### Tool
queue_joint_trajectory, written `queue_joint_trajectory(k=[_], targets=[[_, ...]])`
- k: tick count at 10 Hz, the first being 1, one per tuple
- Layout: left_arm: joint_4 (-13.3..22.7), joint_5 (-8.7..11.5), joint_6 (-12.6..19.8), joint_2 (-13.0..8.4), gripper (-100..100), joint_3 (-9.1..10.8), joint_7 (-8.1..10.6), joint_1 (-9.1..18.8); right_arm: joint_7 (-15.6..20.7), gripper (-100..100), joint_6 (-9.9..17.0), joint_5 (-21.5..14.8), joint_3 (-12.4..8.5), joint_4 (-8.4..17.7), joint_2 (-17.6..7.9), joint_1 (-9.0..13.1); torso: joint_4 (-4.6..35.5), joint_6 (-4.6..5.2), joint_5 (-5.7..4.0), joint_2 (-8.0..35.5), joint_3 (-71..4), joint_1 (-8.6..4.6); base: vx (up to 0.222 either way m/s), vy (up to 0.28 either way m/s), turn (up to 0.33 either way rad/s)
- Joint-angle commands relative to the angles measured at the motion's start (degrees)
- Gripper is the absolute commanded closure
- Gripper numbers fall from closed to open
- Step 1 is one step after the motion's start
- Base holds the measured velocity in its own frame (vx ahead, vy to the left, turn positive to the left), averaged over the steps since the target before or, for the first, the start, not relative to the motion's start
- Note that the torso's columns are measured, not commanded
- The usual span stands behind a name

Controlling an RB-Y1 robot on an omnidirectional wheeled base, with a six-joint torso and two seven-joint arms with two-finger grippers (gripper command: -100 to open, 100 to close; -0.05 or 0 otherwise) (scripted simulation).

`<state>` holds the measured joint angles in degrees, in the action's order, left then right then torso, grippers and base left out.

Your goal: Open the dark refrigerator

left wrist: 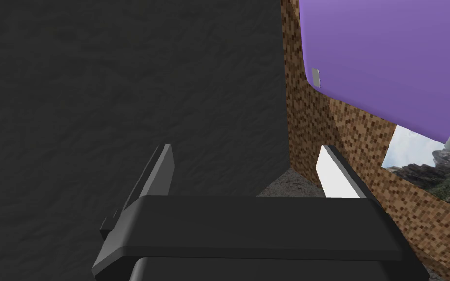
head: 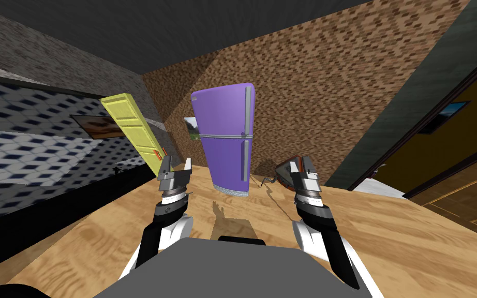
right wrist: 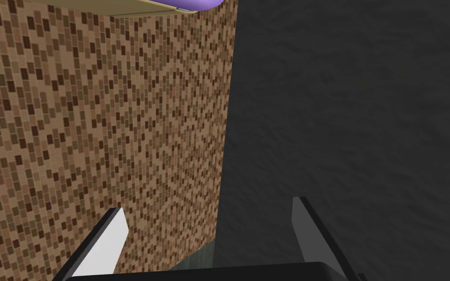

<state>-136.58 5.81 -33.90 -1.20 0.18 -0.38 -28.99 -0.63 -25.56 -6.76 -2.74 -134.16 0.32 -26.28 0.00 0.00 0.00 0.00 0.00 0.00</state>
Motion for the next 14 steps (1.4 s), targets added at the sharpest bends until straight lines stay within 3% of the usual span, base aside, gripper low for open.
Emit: queue_joint_trajectory(k=[1,9,10,11,14], targets=[[0.0,0.0,0.0,0.0,0,0.0,0.0,0.0,0.0,0,0.0,0.0,0.0,0.0,0.0,0.0,2.35,0.0,0.0,2.32,-4.67,0.0,0.0,0.0,0.0],[-0.02,0.0,0.0,0.0,0,0.0,0.0,0.0,0.0,0,-0.01,0.0,0.0,-0.02,0.0,0.0,35.37,0.0,0.0,35.39,-70.73,0.0,0.0,0.0,0.0],[1.57,0.13,1.1,-2.62,-100,0.22,0.66,1.87,0.0,0,-0.01,0.0,0.0,-0.02,0.0,0.0,39.6,0.0,0.0,39.62,-79.19,0.0,0.015,-0.029,0.018],[2.58,0.21,1.81,-3.62,-100,0.36,1.08,3.08,0.0,0,0.0,0.0,0.0,0.0,0.0,0.0,41.48,0.0,-0.01,41.51,-83.15,-0.07,0.016,-0.052,0.019],[6.67,0.57,4.77,-5.92,-100,0.97,2.87,8.04,0.0,0,0.0,0.0,0.01,0.01,0.01,-0.01,42.26,0.0,-0.01,42.25,-84.57,-0.03,0.013,-0.065,0.02]])
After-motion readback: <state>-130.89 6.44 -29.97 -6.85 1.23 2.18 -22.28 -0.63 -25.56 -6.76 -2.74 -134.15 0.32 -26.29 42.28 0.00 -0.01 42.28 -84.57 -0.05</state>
